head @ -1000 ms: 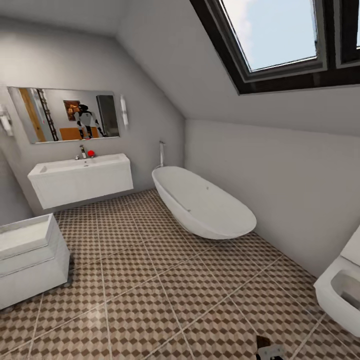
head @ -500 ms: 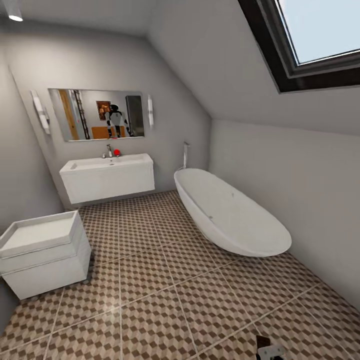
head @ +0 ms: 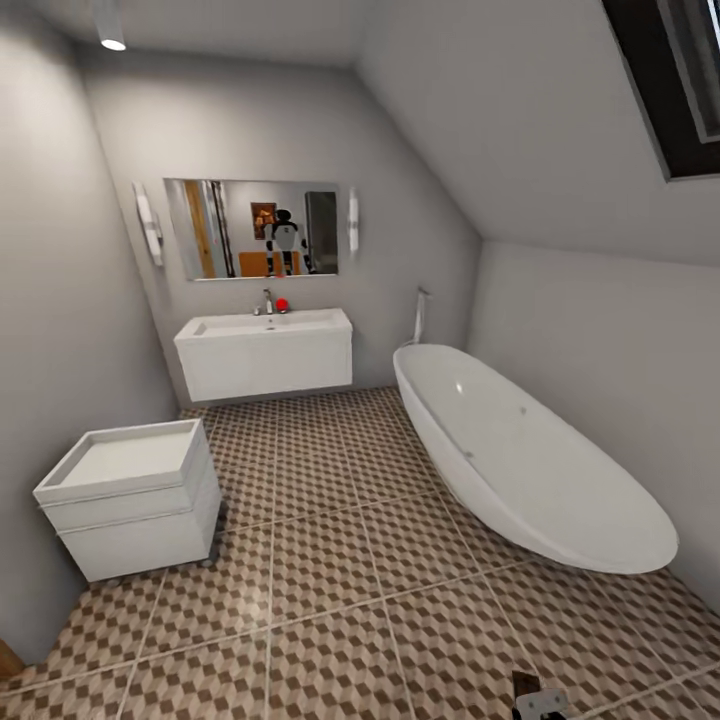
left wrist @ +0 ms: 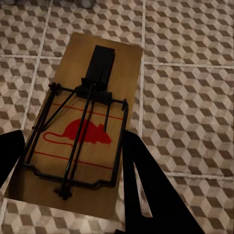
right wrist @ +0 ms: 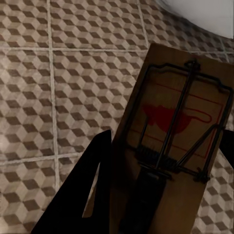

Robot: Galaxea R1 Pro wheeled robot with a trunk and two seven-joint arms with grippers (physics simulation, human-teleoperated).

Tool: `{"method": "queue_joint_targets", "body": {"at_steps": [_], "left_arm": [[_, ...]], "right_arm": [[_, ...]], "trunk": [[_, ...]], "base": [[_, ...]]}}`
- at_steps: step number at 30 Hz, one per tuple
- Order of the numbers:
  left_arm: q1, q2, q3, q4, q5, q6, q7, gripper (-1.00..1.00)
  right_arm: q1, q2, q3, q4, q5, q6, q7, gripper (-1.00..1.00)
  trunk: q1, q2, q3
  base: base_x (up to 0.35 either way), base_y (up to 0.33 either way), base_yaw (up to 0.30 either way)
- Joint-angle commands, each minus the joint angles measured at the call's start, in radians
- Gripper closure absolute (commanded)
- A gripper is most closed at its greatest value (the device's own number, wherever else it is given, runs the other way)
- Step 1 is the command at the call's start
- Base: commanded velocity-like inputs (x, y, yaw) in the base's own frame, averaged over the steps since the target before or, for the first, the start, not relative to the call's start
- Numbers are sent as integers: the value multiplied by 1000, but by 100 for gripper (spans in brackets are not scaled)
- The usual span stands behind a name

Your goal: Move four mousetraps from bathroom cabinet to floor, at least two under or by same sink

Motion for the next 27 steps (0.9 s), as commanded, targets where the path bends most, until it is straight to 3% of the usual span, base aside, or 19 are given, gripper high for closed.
{"method": "queue_joint_targets", "body": {"at_steps": [1, 10, 27], "left_arm": [[-2, 0, -8, 4, 9, -5, -4, 100], [-2, -1, -8, 4, 8, -5, -3, 100], [-2, 0, -8, 4, 7, -5, -2, 100]], "right_arm": [[-1, 0, -6, 2, 9, -4, -2, 100], [-1, 0, -6, 2, 9, -4, -1, 100], [-1, 0, -6, 2, 9, -4, -1, 100]], "trunk": [[1, -2, -2], [1, -2, -2], [1, -2, -2]], "base": [[324, 0, 300], [324, 0, 287], [324, 0, 33]]}}
